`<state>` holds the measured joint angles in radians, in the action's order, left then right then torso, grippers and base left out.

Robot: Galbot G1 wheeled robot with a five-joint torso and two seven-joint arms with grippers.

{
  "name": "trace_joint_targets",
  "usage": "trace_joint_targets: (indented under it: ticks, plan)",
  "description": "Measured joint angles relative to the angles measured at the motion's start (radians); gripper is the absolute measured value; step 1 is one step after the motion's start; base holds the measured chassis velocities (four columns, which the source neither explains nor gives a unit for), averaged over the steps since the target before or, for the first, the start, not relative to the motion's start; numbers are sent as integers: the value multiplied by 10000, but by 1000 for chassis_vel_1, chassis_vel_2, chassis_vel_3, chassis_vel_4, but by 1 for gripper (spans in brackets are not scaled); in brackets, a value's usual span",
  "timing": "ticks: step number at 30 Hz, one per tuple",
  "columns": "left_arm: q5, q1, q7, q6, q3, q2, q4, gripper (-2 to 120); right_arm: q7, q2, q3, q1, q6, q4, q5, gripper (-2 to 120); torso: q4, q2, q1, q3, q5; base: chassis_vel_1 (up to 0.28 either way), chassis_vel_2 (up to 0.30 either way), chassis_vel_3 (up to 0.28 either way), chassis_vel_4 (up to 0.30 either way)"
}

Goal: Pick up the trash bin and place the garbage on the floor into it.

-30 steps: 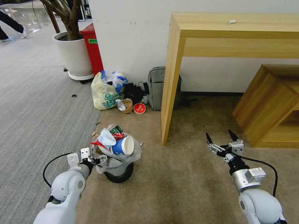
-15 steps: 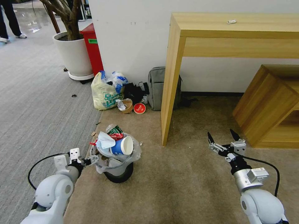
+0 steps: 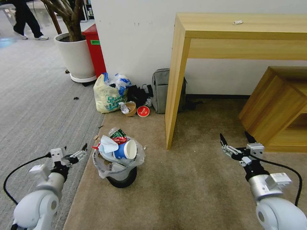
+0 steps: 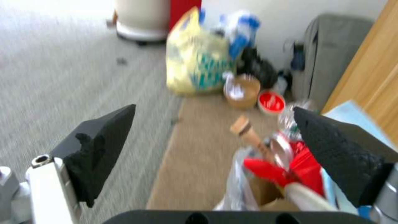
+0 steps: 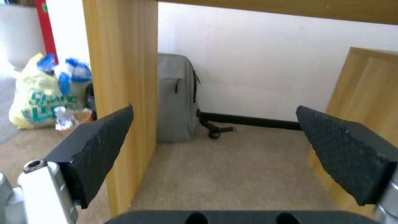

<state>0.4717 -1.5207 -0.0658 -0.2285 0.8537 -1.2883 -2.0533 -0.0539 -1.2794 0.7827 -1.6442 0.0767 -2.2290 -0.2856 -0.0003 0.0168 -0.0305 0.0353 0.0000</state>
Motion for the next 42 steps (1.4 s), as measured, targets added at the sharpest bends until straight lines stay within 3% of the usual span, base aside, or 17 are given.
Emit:
trace_joint_targets:
  ticks: [2,13,22,42]
  plan:
    - [-332,-433,-271,633,163,-405,-192,100,7,-232,64,-513,-200,-271,431,100,0,0,0,0,-1,0,0,0,0]
    - [-778,-1780,-655,1300,128,-1584,-895,100,-86,-1259,121,-2049,-1977,-871,1976,100,0,1,0,-1,0,0,0,0,0]
    - [-1156,-1973,-554,1054,-85,-1565,-1336,100,-112,-2015,105,-2703,-2722,-1007,2379,100,0,1,0,0,-1,0,0,0,0]
    - [-1168,-1945,-501,953,-99,-1544,-1351,100,-90,-2003,82,-2674,-2713,-1009,2365,100,1,0,0,1,-1,0,0,0,0]
